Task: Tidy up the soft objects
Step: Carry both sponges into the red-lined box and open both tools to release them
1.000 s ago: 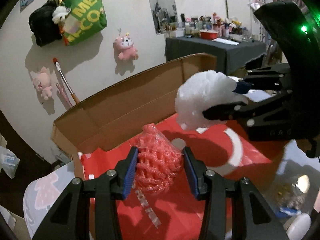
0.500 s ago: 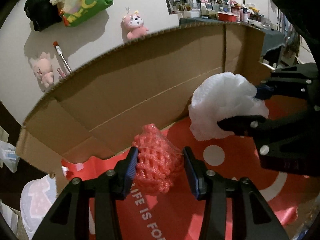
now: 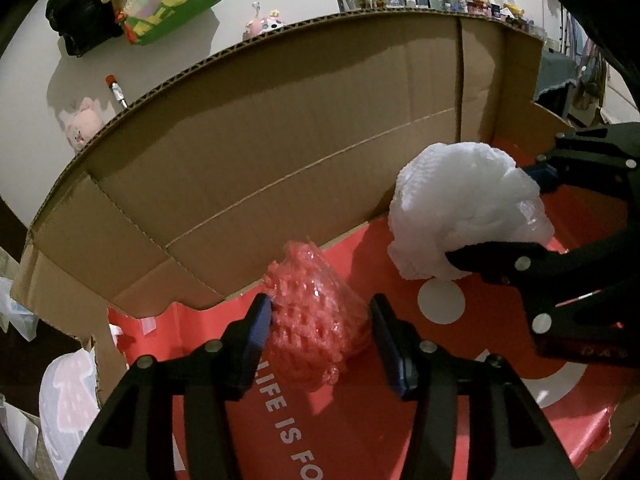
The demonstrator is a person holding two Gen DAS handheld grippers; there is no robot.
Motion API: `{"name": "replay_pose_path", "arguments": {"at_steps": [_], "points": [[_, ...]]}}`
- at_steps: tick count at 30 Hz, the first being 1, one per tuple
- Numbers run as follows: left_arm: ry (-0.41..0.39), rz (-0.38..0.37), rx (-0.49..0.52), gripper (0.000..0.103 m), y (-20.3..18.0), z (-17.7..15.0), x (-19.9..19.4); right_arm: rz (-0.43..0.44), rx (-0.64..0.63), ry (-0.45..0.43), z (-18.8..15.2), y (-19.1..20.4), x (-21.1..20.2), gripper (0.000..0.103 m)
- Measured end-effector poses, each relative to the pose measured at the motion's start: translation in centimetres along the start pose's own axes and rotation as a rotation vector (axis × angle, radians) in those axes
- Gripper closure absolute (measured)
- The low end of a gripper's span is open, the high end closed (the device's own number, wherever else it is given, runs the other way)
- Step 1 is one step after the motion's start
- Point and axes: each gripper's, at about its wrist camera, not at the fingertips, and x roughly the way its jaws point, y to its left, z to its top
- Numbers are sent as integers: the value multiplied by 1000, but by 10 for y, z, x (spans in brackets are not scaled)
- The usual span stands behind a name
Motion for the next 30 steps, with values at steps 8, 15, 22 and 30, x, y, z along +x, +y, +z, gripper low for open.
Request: {"name": "replay_pose_path", "arguments": {"at_steps": [8,15,22,30], "points": [[6,-1,-24,44,1,-2,0,-12,1,1,0,1,2,41],[0,-2,-45,31,6,-4,-4,-32,7,-21,0,-1,-2,30],[-34,24,-94,21,13,-7,-21,-48,8,-52,1,-2,-16,26],[-121,29,-171,11,16,-21,-81,-55,30,-113,-6,0,-63,26]]}}
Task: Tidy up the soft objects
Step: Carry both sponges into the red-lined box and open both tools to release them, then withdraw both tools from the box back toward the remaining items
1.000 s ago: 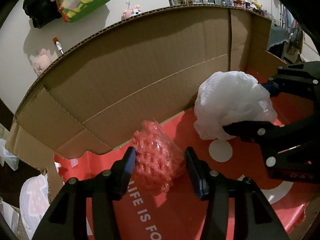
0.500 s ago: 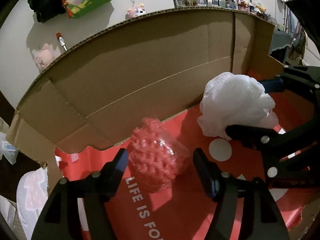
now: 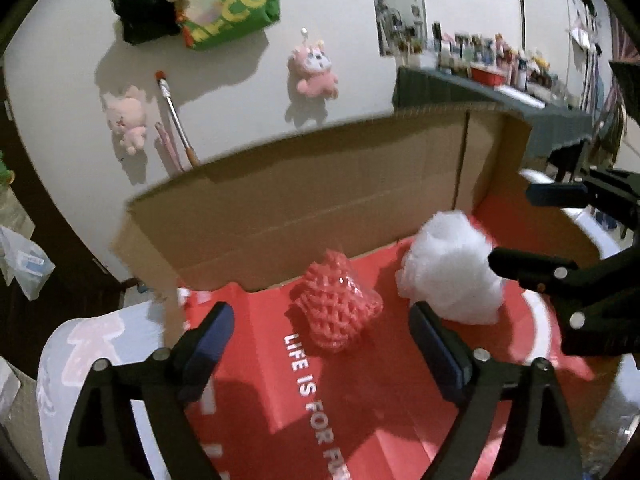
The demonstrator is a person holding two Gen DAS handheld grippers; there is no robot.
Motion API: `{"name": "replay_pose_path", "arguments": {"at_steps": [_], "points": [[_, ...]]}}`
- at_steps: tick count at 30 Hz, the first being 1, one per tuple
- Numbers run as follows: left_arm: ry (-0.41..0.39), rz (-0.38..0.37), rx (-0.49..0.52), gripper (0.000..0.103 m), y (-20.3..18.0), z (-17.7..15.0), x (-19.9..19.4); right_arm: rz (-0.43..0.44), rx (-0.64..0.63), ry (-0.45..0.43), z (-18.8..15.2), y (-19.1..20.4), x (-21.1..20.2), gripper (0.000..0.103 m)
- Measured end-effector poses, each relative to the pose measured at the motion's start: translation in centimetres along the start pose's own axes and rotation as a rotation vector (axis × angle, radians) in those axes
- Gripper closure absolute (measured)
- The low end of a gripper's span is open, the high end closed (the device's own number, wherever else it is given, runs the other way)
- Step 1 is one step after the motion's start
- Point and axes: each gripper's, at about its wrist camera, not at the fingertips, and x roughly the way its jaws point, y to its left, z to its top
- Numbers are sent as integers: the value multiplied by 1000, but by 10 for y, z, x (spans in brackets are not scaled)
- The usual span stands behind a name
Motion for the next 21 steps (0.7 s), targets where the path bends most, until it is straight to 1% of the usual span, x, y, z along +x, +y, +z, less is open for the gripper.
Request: {"name": "replay_pose_path", "arguments": {"at_steps": [1,5,7,11,14,16,18,21], "points": [[-17,-2,-13,10,1,-1,-12,2,6,-13,0,0,-11,26],[-86,-9,-50,2,5,-5,-57,5,23,-76,-7,4,-58,16],[-131,-15,-68,0,5,-10,-83,9,27,-118,-11,4,-85,15],[-210,-44,-122,0,8,-27,-127,21,54,-195,-26,7,-137,12],[-255,-67,-152,0,8,-41,-154,22,65,-251,-43,13,-172,12],[-274,-76,-159,0,8,-51,-167,1,54,-289,-58,19,-194,11],[-301,-73,-160,0,6,-63,-180,-20,33,-330,-74,26,-211,10],[-331,-80,-159,0,2,-80,-195,-20,16,-383,-98,35,-233,8]]}}
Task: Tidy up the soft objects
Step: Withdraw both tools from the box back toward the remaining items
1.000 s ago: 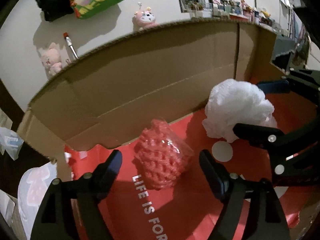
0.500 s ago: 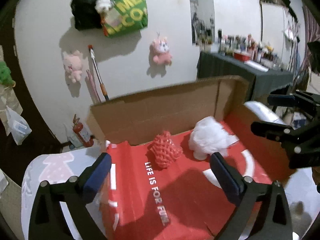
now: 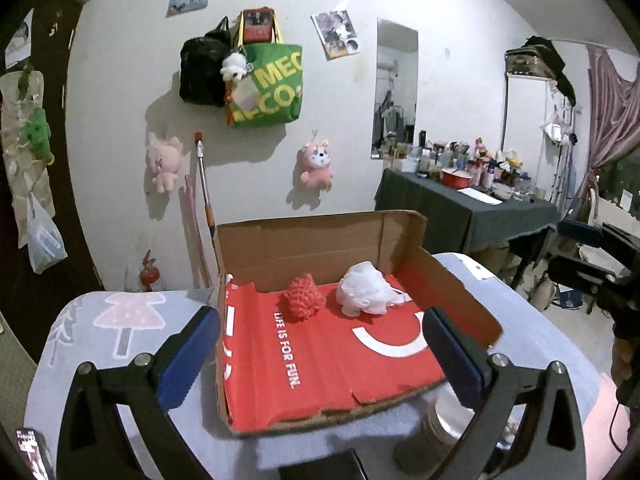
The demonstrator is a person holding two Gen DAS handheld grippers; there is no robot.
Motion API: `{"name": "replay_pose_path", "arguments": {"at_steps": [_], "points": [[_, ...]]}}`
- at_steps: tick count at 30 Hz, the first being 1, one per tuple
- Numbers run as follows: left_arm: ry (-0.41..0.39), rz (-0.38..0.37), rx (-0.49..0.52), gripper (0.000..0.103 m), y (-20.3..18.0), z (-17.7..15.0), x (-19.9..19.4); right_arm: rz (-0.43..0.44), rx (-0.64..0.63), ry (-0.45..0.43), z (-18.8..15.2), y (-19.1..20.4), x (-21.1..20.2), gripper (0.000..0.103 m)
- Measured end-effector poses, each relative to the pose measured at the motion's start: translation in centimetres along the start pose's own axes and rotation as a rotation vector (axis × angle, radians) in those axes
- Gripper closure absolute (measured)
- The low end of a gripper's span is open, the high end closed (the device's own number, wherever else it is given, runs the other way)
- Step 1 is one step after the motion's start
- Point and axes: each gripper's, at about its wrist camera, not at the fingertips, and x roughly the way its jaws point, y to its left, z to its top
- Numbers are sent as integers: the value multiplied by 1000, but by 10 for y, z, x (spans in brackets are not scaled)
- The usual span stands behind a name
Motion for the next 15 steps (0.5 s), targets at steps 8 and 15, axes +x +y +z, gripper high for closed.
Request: {"name": "replay_pose_path", "arguments": {"at_steps": [8,15], "points": [[-64,-16,-56,0,-4,-40,-45,-28,4,-103,-51,20,-57,7],[-118,24,-51,0,-20,-86,-75,-58,9,-129,-94,37,-77,7]]}}
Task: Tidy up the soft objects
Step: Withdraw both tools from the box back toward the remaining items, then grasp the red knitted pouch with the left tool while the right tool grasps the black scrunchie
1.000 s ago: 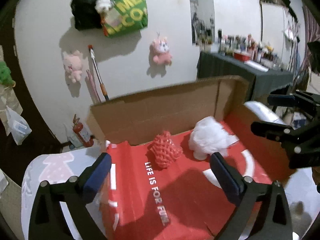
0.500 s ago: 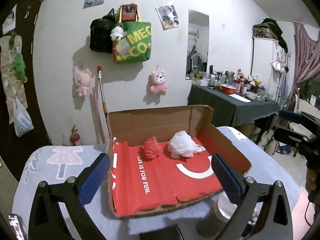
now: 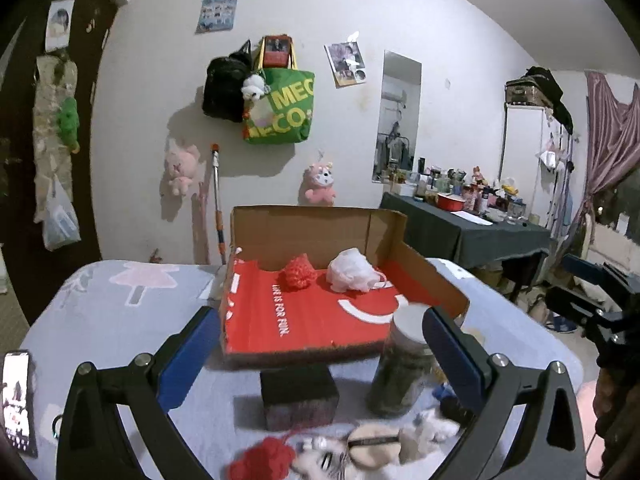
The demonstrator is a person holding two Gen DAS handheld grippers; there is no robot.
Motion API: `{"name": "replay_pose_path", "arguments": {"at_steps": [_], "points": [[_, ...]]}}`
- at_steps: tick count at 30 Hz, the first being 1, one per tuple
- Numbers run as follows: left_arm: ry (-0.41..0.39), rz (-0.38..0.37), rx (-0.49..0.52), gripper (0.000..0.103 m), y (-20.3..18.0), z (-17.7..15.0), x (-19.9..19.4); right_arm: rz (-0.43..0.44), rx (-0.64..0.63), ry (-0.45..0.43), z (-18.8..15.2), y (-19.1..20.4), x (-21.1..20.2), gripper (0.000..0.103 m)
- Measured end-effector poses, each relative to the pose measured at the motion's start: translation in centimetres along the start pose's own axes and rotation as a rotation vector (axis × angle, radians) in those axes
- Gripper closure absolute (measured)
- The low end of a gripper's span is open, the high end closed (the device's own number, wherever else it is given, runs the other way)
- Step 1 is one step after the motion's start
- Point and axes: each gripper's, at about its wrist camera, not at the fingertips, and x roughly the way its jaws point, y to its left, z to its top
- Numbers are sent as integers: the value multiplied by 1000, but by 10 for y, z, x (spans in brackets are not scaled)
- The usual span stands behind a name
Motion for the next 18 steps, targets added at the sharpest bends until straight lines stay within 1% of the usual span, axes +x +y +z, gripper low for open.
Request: {"name": "replay_pose_path", "arguments": {"at_steps": [4,8,13,18], "points": [[-5,7,-2,0,-9,-26,-8,0,37,5,-24,3,-4,6],[6,31,-2,0,-15,-54,-4,-17,49,17,-54,10,3,6],[37,52,17,0,-19,-82,8,-43,43,44,-94,21,17,7],[96,59,9,0,-14,-104,22,-26,47,106,-115,28,36,7]]}}
